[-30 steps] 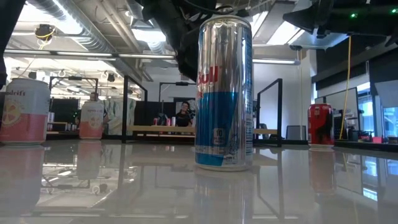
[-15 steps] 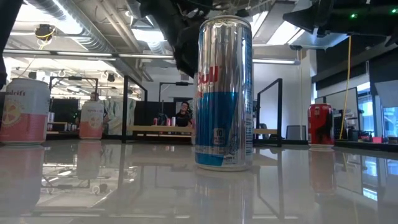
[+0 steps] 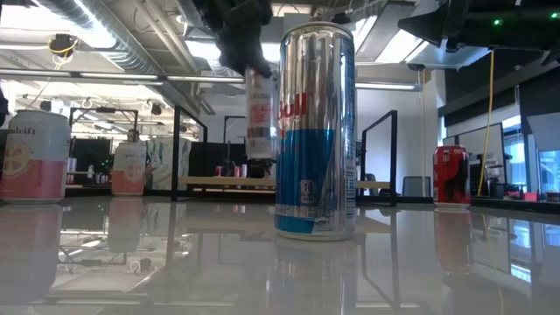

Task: Place canned beverage on shelf
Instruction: Put the top white-pink soda can on the shelf

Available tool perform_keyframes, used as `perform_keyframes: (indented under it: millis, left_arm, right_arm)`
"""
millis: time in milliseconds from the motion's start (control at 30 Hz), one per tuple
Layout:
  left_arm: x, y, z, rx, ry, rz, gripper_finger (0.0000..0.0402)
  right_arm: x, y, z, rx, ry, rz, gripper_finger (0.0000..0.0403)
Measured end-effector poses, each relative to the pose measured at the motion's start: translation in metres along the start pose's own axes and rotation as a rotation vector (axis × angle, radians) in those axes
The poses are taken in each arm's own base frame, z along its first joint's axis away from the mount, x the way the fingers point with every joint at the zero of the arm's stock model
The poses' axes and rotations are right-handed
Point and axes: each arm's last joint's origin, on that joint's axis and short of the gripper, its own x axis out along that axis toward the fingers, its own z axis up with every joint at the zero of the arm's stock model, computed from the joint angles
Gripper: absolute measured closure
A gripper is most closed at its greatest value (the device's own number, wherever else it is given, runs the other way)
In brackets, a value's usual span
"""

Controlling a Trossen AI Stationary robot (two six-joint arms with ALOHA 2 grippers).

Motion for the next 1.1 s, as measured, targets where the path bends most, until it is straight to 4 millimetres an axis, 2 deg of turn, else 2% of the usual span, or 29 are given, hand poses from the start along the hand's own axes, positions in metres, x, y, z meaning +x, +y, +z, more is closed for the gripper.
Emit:
perform_keyframes:
  millis: [167,333,533,667,800,933,1100]
  left_arm:
    - [-0.018,0.033,0.002,-0.055,0.064,0.064,0.0161]
    - [-0.031,0.064,0.013,-0.062,0.011,0.13,0.0161]
    - [-0.035,0.106,0.005,-0.114,0.032,0.201,0.0159]
    - [-0.03,0.132,-0.002,-0.173,0.045,0.209,0.0158]
    - [-0.018,0.15,-0.009,-0.213,0.084,0.212,0.0157]
    - [-0.002,0.161,-0.015,-0.227,0.133,0.216,0.0156]
    - [0.008,0.165,-0.017,-0.23,0.134,0.178,0.0156]
  right_arm:
    - [0.0,0.0,0.0,0.0,0.0,0.0,0.0402]
    - [0.0,0.0,0.0,-0.001,0.0,0.0,0.0402]
    - [0.0,0.0,0.0,-0.002,0.001,0.0,0.0402]
    - [0.0,0.0,0.0,-0.003,0.001,0.0,0.0402]
    - [0.0,0.0,0.0,-0.003,0.001,0.0,0.0402]
    - [0.0,0.0,0.0,-0.004,0.002,0.0,0.0402]
    - [0.0,0.0,0.0,-0.004,0.002,0.001,0.0402]
